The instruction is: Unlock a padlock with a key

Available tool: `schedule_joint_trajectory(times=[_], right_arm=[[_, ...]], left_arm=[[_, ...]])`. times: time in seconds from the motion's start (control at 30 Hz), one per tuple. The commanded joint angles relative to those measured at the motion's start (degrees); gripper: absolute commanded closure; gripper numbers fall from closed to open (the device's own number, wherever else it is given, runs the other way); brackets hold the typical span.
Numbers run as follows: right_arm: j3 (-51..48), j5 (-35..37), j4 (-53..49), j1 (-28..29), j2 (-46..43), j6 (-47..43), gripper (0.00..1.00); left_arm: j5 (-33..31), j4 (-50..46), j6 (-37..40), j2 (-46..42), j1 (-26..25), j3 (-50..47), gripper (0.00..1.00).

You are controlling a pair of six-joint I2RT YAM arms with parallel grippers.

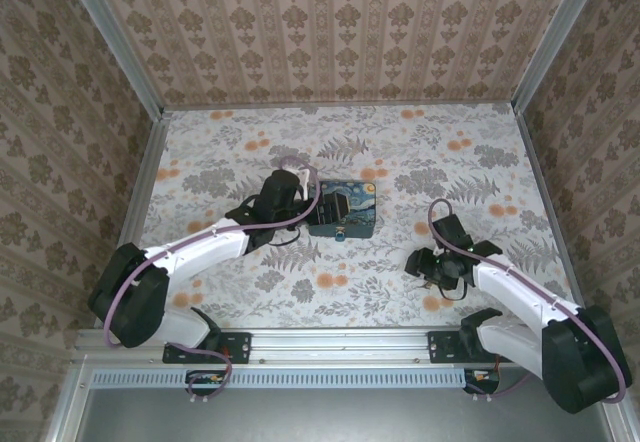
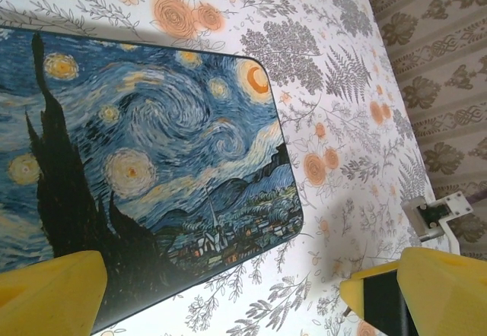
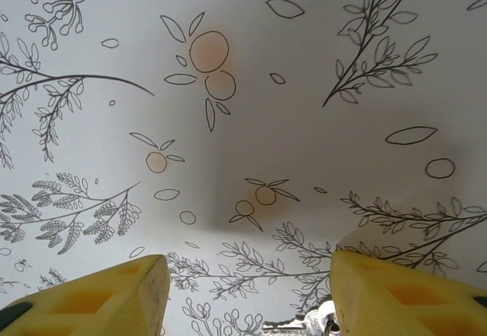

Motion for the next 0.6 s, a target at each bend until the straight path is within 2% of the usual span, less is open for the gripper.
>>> schedule_joint_trajectory(times=[0.0,0.2,0.37,0.57], right_arm=[[-1.4,-1.7,2.0,2.9,1.2,4.8,0.42],[1.5,1.3,4.6,8.2,3.0,8.6,0.42],[4.5,7.6,-1.3,10.1,-2.9,11.9,0.4],[1.7,13.3,-9.7,10.4,-10.0,21.2,0.4]], left_arm=[[0.3,1.5,-0.5,0.6,-0.3,0.3,0.0],[0.4,2.1,-0.4,0.4,0.1,-0.4,0.0],[0.1,2.3,-0.5,0.6,0.5,-0.7,0.0],[-1.8,1.9,-1.6,0.9,1.2,-1.0,0.0]])
